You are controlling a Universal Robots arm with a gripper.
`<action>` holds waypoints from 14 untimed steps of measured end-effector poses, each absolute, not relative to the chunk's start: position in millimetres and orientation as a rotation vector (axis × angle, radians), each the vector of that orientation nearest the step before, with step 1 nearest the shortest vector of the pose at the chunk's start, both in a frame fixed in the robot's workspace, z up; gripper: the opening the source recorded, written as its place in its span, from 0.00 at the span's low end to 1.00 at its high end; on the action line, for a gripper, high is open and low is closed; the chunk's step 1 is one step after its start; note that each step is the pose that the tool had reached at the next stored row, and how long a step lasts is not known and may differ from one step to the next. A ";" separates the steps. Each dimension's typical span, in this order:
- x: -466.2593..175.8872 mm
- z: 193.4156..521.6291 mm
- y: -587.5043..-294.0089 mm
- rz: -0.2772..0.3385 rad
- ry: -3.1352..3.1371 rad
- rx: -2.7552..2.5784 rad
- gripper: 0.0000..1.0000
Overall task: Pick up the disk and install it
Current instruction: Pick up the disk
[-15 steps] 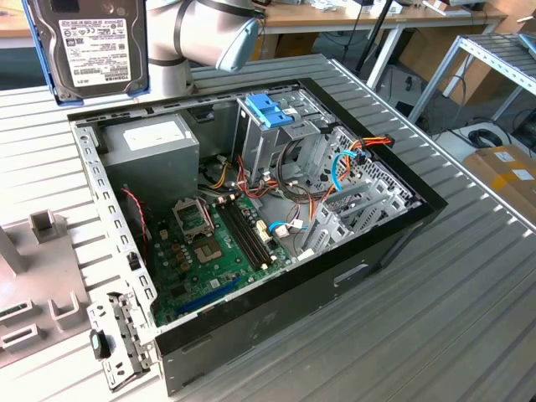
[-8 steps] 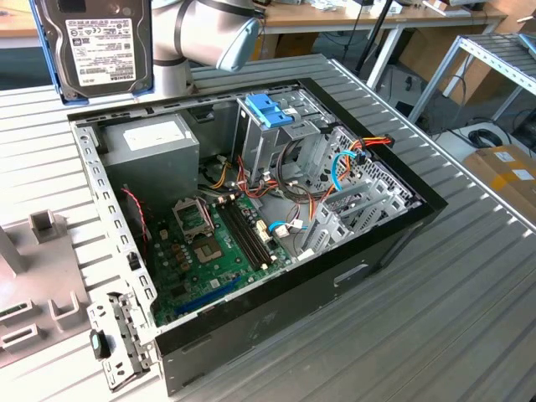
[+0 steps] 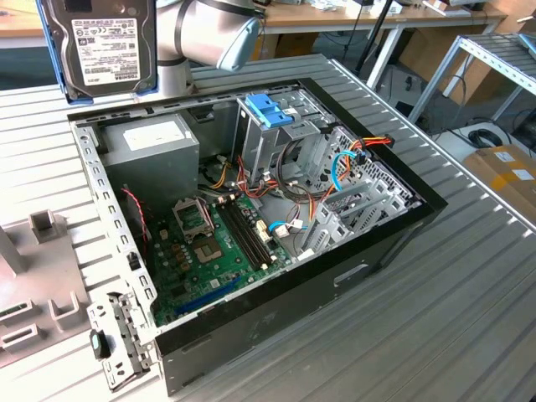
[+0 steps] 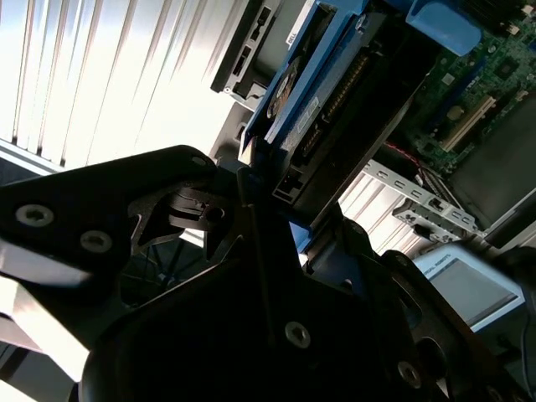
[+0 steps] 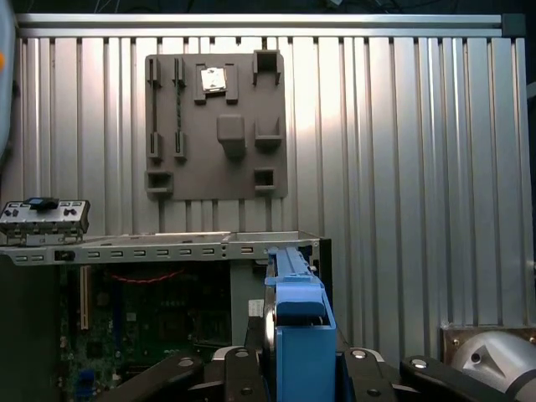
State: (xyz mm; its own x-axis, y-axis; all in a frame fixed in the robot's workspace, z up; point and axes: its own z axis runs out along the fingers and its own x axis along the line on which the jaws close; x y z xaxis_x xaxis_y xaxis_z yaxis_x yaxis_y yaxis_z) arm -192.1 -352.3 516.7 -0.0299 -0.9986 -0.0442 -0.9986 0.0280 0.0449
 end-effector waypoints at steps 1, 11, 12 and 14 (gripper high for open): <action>-190.7 516.7 -352.3 0.099 2.252 -2.188 0.37; -180.7 516.6 -352.3 0.099 2.252 -2.188 0.37; -179.3 516.5 -352.3 0.099 2.252 -2.188 0.37; -177.2 516.5 -352.3 0.099 2.252 -2.188 0.37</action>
